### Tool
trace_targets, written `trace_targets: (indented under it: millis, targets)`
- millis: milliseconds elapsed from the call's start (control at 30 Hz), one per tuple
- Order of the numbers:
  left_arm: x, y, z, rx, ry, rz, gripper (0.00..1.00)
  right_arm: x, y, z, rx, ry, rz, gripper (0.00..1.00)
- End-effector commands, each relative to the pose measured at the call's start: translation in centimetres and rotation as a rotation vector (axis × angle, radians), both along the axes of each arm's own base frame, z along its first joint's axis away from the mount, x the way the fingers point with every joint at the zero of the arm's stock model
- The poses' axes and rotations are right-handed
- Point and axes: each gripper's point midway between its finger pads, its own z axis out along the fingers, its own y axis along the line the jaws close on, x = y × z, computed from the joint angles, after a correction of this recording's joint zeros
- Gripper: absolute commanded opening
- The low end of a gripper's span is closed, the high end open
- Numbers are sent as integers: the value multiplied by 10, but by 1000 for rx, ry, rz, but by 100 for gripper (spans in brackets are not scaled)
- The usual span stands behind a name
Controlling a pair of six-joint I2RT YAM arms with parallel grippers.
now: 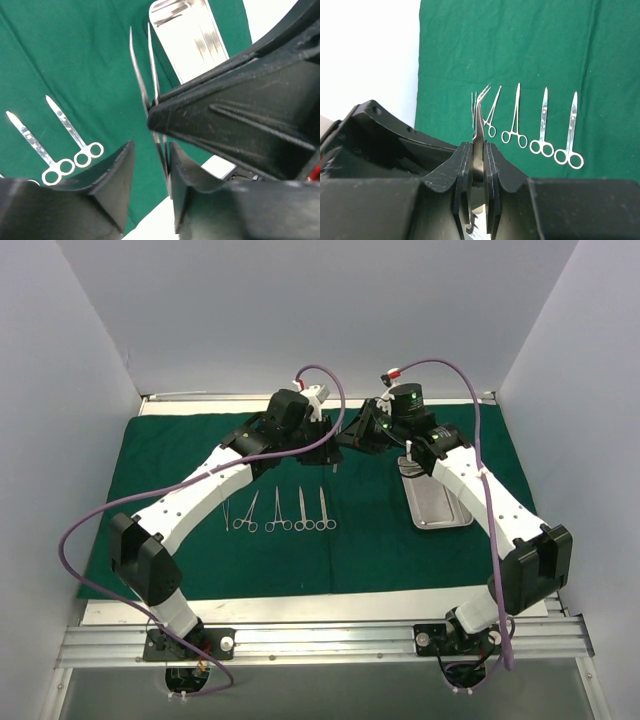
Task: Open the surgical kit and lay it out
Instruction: Place the medical item in the surgical kit.
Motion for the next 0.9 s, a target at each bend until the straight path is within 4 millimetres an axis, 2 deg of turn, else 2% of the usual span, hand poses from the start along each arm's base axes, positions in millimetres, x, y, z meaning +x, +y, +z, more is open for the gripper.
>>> trace_targets:
  millis: [0,133,167,200,233,267,300,333,367,400,433,467,500,533,567,600,633,733,767,867]
  targets:
    - [8,-11,23,-61,-50,-19,33,2,9,22,45,-50,22,0]
    - [10,-1,14,-37,-28,-1,2,2,14,22,51,-50,43,0]
    - [13,9,13,-20,-33,23,2,1,15,21,52,-47,52,3]
    - [15,17,11,1,-32,41,2,2,15,20,51,-45,53,11]
    - [12,30,3,49,-12,60,2,1,11,11,20,-23,46,30]
    - [10,43,7,73,-26,80,2,4,4,8,-4,-18,30,36]
    - [13,63,-9,145,-28,110,2,6,-1,7,-27,-18,22,40]
    - [7,80,-19,201,-9,127,2,6,-9,-3,-75,-2,13,43]
    - [3,97,-17,237,-38,133,2,8,-18,-6,-90,3,1,45]
    - [-1,120,-41,295,5,157,2,9,-23,-7,-98,4,-7,46]
    - [-4,142,-51,360,10,199,2,6,-29,-11,-104,10,-13,46]
    - [-10,160,-48,394,-19,209,2,5,-34,-13,-109,11,-19,46]
    - [-11,181,-56,433,-10,248,2,7,-42,-16,-110,16,-35,46]
    - [-18,199,-74,486,16,269,2,3,-47,-23,-113,34,-37,46]
    - [-23,210,-70,508,-21,260,2,2,-49,-26,-117,39,-37,46]
    - [-27,220,-75,539,-21,268,2,0,-52,-29,-121,50,-36,46]
    - [-30,236,-86,609,-12,299,2,-4,-52,-34,-123,62,-31,46]
    - [-36,268,-105,712,25,336,2,-9,-48,-38,-112,69,-15,46]
    - [-39,278,-118,755,49,333,2,-11,-46,-40,-109,75,-9,46]
    - [-28,296,-126,769,94,364,2,-10,-45,-40,-105,78,-7,46]
